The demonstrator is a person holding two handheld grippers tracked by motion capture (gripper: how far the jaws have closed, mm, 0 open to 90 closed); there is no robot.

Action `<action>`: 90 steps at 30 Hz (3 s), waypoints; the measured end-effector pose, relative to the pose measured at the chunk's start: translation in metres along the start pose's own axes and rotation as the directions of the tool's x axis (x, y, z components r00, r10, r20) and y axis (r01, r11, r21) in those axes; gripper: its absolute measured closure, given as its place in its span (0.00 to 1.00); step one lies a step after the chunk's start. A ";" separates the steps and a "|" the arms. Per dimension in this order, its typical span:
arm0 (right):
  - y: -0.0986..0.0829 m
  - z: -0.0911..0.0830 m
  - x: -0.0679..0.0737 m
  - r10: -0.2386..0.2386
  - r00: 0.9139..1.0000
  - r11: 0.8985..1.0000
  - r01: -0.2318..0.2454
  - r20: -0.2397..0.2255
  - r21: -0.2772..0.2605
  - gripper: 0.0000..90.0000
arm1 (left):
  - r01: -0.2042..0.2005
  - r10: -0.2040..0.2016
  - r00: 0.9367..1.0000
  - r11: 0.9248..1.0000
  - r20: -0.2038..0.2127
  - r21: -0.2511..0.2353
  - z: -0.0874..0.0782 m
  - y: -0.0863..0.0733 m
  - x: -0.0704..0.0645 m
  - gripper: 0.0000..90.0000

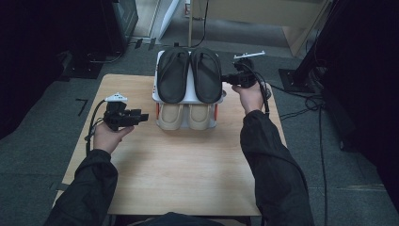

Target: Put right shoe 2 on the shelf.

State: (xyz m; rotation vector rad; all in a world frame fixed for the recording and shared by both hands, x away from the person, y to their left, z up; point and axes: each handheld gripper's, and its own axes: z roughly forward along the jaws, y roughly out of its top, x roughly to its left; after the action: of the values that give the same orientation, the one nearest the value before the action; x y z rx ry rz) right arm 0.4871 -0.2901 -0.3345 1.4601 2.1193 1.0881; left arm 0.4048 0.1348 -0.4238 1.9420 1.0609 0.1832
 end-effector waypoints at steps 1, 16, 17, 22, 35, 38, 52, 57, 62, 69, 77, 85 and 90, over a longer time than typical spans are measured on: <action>0.000 0.001 0.002 -0.004 1.000 1.000 0.004 -0.006 -0.002 0.79 | 0.000 0.000 1.000 1.000 0.001 0.000 0.000 0.000 0.000 0.57; 0.002 0.005 0.016 -0.029 0.999 0.999 0.028 -0.020 -0.017 0.76 | -0.002 0.002 1.000 1.000 0.002 0.004 0.001 0.000 0.000 0.57; 0.002 0.005 0.015 -0.026 0.999 0.999 0.026 -0.023 -0.019 0.76 | -0.002 0.002 1.000 1.000 0.002 0.004 0.001 0.000 0.000 0.57; 0.001 0.005 0.011 -0.015 0.999 1.000 0.013 -0.051 -0.025 0.69 | -0.002 0.002 1.000 1.000 0.004 0.011 0.002 0.000 0.000 0.56; -0.010 -0.006 0.004 -0.099 0.993 0.993 0.093 -0.070 -0.076 0.57 | -0.007 0.007 1.000 1.000 0.004 0.026 0.004 -0.001 0.000 0.51; -0.014 -0.010 0.001 -0.097 0.992 0.991 0.089 -0.077 -0.100 0.56 | -0.009 0.009 1.000 0.999 0.002 0.037 0.005 -0.002 0.001 0.50; -0.043 -0.023 -0.006 -0.128 0.988 0.985 0.117 -0.083 -0.124 0.52 | -0.024 0.023 1.000 0.997 0.010 0.076 0.012 -0.004 -0.002 0.47; -0.061 -0.026 -0.007 -0.128 0.987 0.985 0.116 -0.098 -0.125 0.50 | -0.019 0.018 1.000 0.998 0.018 0.068 0.012 -0.007 -0.002 0.46; -0.079 -0.026 -0.008 -0.122 0.987 0.987 0.109 -0.107 -0.118 0.49 | -0.035 0.034 0.999 0.997 0.014 0.064 0.013 -0.008 -0.004 0.44; -0.107 -0.026 -0.011 -0.114 0.987 0.989 0.101 -0.118 -0.107 0.49 | -0.050 0.049 0.999 0.996 0.014 0.074 0.017 -0.012 -0.004 0.42; -0.140 -0.024 -0.013 -0.103 0.987 0.993 0.093 -0.127 -0.079 0.49 | -0.069 0.069 0.998 0.995 0.002 0.069 0.020 -0.016 -0.005 0.41; -0.167 -0.021 -0.015 -0.077 0.987 0.995 0.067 -0.140 -0.077 0.49 | -0.063 0.060 0.998 0.994 0.031 0.088 0.023 -0.018 -0.009 0.40; -0.178 -0.018 -0.013 -0.088 0.986 0.995 0.082 -0.140 -0.050 0.49 | -0.057 0.054 0.998 0.993 0.034 0.100 0.026 -0.019 -0.008 0.42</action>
State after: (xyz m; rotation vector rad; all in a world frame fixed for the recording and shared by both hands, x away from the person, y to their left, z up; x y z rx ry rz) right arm 0.3672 -0.3402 -0.4580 1.2949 2.2163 1.2321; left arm 0.4015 0.1167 -0.4519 2.0601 1.0131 0.1320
